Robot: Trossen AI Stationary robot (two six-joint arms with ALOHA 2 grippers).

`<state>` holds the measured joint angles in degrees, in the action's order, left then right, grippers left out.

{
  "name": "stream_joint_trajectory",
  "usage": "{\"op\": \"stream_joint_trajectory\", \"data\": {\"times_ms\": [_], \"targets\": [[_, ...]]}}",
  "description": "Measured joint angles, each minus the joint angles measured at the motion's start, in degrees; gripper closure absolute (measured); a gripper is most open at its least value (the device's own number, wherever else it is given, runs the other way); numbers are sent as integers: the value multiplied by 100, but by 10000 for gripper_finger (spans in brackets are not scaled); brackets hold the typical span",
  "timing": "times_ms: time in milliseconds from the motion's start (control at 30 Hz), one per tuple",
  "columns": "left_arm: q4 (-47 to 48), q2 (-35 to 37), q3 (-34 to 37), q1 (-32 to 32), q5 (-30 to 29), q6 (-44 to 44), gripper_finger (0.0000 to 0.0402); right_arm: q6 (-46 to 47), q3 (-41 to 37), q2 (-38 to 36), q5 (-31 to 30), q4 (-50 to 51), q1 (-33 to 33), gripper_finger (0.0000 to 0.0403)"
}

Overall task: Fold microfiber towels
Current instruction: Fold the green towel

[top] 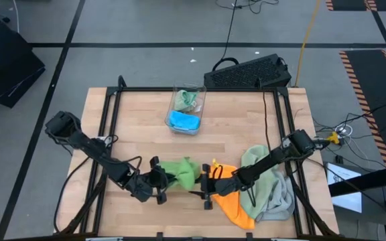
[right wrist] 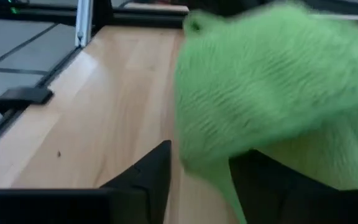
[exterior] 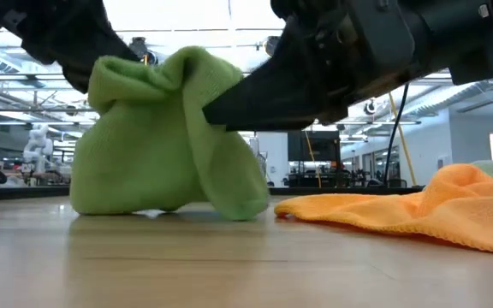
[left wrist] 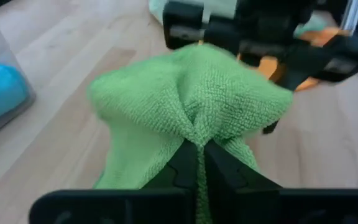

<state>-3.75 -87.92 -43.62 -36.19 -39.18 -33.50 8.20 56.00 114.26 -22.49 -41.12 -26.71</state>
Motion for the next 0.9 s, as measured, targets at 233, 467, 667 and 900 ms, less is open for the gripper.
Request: {"op": "stream_joint_trajectory", "data": {"times_ms": [233, 467, 667, 900], "targets": [[-64, -116, 0, 108, -720, 45, 354, -168, 57, 0, 230, -134, 16, 390], [-349, -12, 0, 203, -1547, 693, 220, -140, 57, -174, 775, -499, 210, 388], [-387, 306, -100, -2, -1835, 1705, 144, -118, 53, -557, 778, -548, 480, 398], [-416, 275, -208, -419, -2042, 1019, 131, 116, 51, -786, 779, -605, 848, 397]]}}
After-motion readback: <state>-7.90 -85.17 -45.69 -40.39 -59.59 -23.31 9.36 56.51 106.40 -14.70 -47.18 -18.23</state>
